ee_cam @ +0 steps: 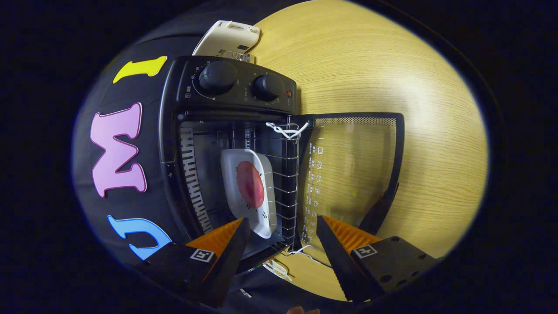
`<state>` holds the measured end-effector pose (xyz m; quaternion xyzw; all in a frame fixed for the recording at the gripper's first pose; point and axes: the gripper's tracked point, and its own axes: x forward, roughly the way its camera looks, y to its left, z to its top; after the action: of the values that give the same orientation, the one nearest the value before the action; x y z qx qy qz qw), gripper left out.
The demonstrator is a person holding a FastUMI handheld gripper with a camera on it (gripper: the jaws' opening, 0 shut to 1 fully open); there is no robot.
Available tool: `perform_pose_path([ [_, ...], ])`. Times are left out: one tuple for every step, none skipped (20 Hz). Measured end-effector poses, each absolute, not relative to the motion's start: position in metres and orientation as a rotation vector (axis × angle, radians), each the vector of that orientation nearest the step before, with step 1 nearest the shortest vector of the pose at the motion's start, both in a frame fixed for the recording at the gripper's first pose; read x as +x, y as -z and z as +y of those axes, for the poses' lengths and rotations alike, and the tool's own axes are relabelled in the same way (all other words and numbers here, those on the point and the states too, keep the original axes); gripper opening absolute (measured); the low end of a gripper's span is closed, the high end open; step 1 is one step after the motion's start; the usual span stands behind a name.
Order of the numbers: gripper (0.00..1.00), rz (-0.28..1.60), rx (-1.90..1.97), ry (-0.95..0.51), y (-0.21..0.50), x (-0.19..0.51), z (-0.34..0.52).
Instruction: Open the toaster oven, put the food inside, and close the toaster oven door.
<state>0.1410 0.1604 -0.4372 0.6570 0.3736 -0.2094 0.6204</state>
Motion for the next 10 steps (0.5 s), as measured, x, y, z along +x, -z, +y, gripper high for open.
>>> perform_pose_path([
  [0.99, 0.875, 1.518, 0.461, 0.430, 0.137, 0.163],
  [0.99, 0.897, 1.519, 0.428, 0.421, 0.132, 0.167],
  [0.99, 0.914, 1.491, 0.377, 0.410, 0.125, 0.171],
  [0.99, 0.931, 1.440, 0.319, 0.400, 0.117, 0.174],
  [0.99, 0.937, 1.379, 0.256, 0.390, 0.110, 0.176],
  [0.99, 0.933, 1.311, 0.186, 0.383, 0.104, 0.181],
  [0.99, 0.928, 1.221, 0.125, 0.379, 0.096, 0.180],
  [0.99, 0.923, 1.123, 0.071, 0.378, 0.087, 0.178],
  [0.98, 0.918, 1.014, 0.030, 0.381, 0.078, 0.173],
  [0.98, 0.912, 0.900, -0.004, 0.387, 0.069, 0.168],
])
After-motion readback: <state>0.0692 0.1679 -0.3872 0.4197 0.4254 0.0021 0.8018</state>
